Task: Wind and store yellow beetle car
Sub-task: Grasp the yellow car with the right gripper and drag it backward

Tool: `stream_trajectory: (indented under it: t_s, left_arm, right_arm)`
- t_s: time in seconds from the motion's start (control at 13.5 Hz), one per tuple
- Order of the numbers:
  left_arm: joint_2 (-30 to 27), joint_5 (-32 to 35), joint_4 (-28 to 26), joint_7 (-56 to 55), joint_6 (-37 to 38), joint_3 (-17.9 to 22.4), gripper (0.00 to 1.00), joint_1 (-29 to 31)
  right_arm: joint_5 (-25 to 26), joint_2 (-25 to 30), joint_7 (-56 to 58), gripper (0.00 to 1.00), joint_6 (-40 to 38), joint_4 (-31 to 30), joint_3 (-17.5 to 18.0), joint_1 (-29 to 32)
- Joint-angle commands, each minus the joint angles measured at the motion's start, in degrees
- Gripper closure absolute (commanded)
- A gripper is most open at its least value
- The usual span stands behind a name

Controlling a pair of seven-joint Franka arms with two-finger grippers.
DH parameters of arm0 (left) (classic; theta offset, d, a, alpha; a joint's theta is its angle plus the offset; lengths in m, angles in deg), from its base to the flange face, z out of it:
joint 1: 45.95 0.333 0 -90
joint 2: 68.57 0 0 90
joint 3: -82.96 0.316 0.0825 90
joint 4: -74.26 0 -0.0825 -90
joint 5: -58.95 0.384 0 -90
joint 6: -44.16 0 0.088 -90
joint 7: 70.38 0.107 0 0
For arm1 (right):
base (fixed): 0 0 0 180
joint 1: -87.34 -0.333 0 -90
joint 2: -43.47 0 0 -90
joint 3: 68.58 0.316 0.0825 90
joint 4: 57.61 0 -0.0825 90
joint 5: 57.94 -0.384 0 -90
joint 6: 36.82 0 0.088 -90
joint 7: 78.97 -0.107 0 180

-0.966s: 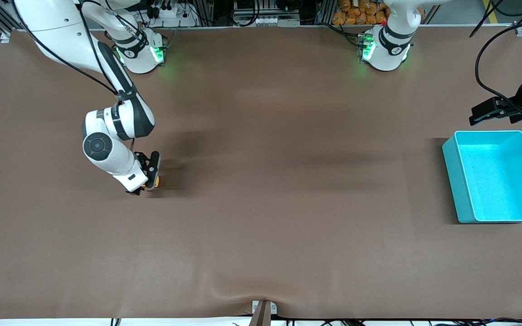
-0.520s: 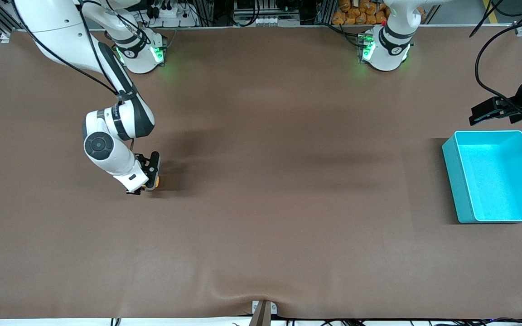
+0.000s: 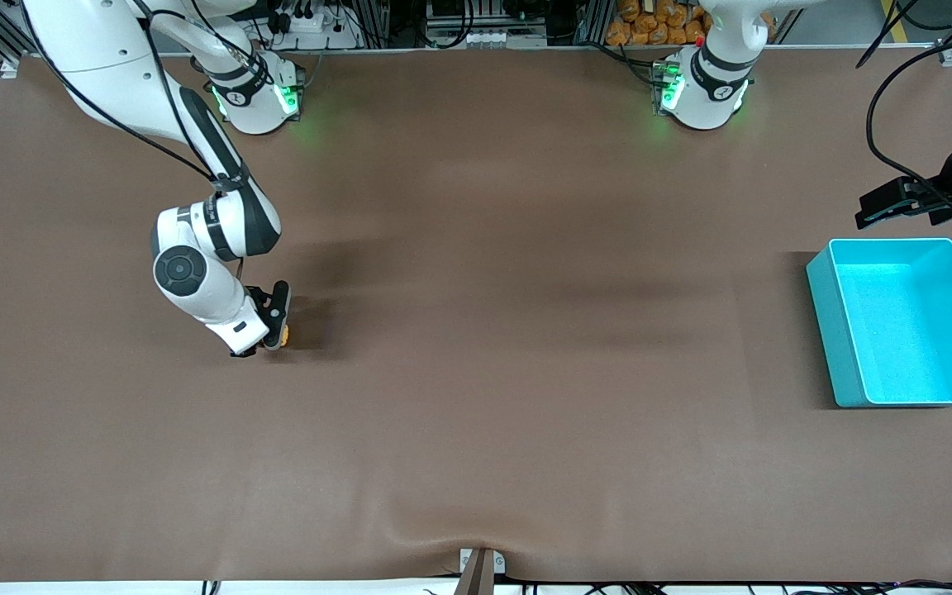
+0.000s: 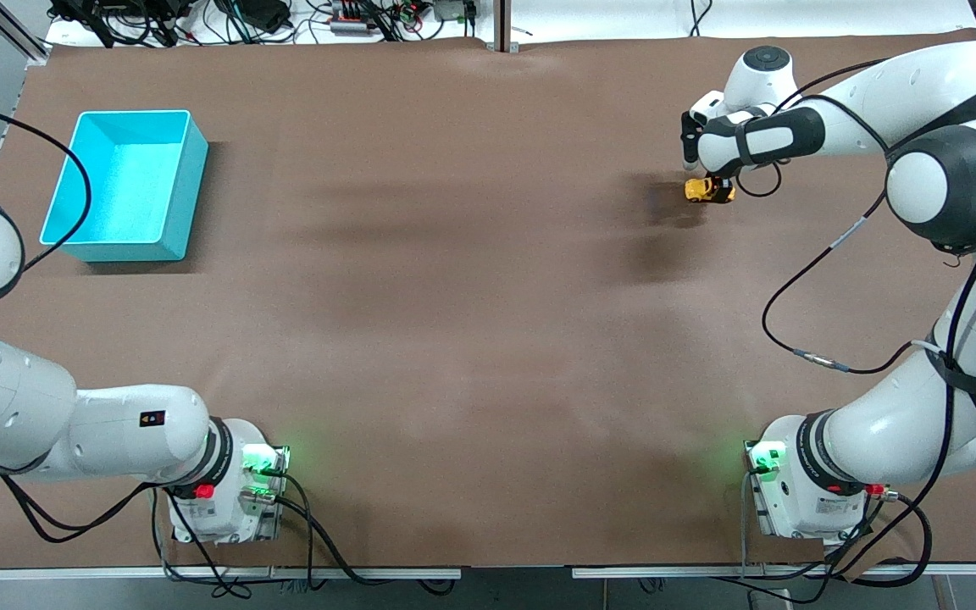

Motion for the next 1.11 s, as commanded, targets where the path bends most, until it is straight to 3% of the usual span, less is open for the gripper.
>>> stream_trajectory:
  t_s: [0.0, 0.67, 1.04]
  left_arm:
    - [-0.57, 0.06, -0.29, 0.8, 0.42, 0.04, 0.0, -0.05]
    - [-0.66, 0.06, -0.55, 0.8, 0.51, 0.04, 0.0, -0.14]
    - [-0.66, 0.06, -0.64, 0.8, 0.51, 0.04, 0.0, -0.05]
  right_arm:
    - [1.15, -1.45, 0.47, 0.88, 1.83, 0.16, 0.44, 1.78]
    - [1.33, -2.51, 0.56, 0.91, 1.83, 0.07, 0.36, 4.5]
    - [4.75, -3.12, 0.65, 0.91, 1.83, 0.07, 0.36, 7.49]
